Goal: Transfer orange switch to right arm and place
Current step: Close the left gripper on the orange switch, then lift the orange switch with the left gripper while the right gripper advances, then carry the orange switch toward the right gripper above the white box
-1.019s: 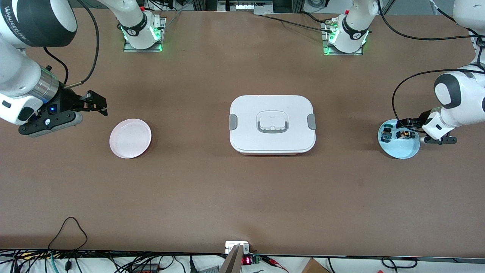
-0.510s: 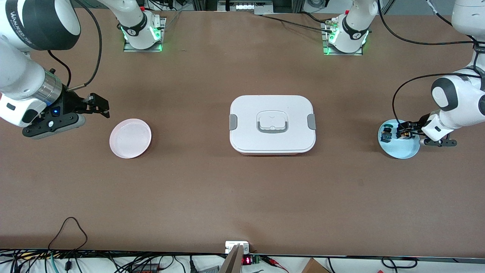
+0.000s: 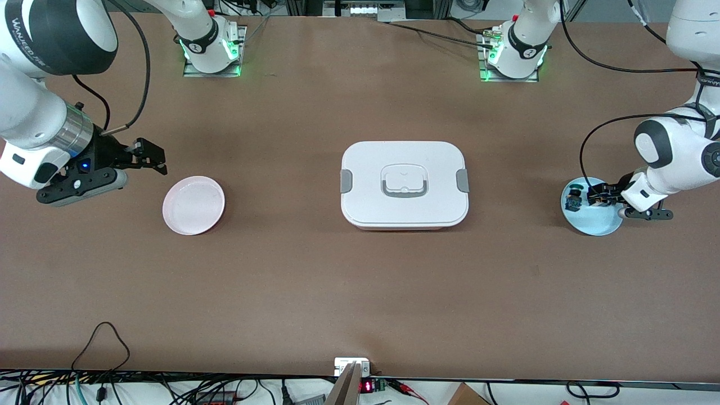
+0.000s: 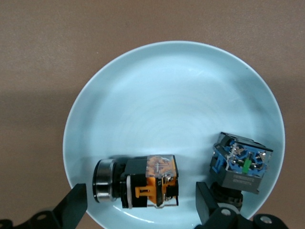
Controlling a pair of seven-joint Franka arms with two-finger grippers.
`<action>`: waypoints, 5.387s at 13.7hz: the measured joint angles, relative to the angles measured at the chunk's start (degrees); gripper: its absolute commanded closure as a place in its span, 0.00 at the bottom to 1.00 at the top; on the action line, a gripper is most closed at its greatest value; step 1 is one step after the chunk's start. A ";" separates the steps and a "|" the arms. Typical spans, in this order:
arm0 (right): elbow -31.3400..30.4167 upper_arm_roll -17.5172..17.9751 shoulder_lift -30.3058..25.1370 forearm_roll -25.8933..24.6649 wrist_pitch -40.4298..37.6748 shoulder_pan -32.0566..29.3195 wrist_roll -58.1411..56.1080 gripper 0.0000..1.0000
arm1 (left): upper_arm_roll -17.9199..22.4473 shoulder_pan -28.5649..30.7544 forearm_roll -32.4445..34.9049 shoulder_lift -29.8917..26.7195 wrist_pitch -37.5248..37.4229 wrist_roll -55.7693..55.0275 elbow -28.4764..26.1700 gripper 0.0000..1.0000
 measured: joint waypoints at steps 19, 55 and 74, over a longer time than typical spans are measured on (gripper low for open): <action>-0.17 0.12 -0.03 0.17 -0.03 0.10 0.06 0.00 | 0.02 0.61 0.00 2.91 1.17 1.17 1.22 0.00; -16.05 0.85 15.43 97.17 -12.84 3.06 -20.04 0.00 | -0.93 -9.14 -24.98 -19.24 -22.06 32.00 8.94 1.00; -7.86 1.02 15.24 114.26 27.19 31.15 -20.14 0.00 | -1.22 -15.53 -71.17 -16.17 -50.77 81.79 8.94 1.00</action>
